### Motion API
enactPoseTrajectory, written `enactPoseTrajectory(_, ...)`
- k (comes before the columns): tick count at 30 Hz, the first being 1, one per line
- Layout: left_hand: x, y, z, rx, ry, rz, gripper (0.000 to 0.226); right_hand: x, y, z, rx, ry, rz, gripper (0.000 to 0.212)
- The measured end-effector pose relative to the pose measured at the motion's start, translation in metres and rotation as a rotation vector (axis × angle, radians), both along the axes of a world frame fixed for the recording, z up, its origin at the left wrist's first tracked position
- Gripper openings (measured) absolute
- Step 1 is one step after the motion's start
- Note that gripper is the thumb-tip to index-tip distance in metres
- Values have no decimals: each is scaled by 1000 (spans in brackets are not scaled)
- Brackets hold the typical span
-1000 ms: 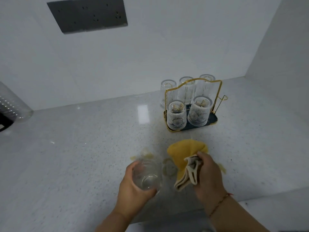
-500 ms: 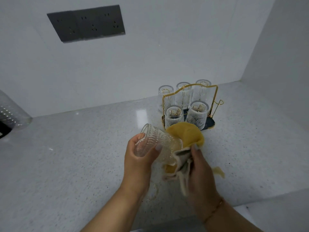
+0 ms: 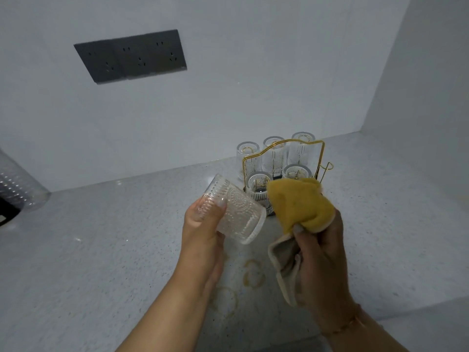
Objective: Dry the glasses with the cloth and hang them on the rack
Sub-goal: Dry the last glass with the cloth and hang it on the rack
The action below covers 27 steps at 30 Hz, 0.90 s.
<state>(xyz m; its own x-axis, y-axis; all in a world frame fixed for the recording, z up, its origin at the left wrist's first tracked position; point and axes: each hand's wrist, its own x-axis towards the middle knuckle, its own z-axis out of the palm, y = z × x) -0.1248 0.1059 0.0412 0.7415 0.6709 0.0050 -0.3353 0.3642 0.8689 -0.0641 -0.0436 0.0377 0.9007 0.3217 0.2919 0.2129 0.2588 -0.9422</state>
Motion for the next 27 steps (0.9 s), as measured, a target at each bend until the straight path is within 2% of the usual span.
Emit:
enactPoseTrajectory(2,2,-9,1,-52,-21,-36,25,-9,5,9,-99,-220,76,45)
enactPoseTrajectory(5,4,-27,9,-86,52,-65,63,-20,19,9,-340,-546,59,52)
enactPoseTrajectory(7,3,-34,11,-122,60,-90,80,-20,24,6,-400,-659,27,50)
enactPoseTrajectory(9,0,-35,12,-107,25,-67,71,-13,25,10,-324,-575,91,44)
enactPoseTrajectory(12,-3,-37,15,-27,-4,-82,73,4,23,18,-207,-142,211,19)
enactPoseTrajectory(13,-2,-38,17,-22,7,-74,76,9,22,17,-198,-83,237,16)
enactPoseTrajectory(15,-1,-34,20,-56,48,-24,73,2,21,17,-213,-229,211,22)
enactPoseTrajectory(18,0,-28,22,-133,93,-22,74,-17,23,6,-302,-610,108,50)
enactPoseTrajectory(20,-1,-27,21,-121,90,-55,75,-19,24,7,-345,-675,71,51)
enactPoseTrajectory(23,-2,-31,22,-41,47,-93,63,-8,22,30,-206,-462,218,40)
enactPoseTrajectory(27,-1,-31,29,22,53,-86,77,11,19,38,-146,26,320,21)
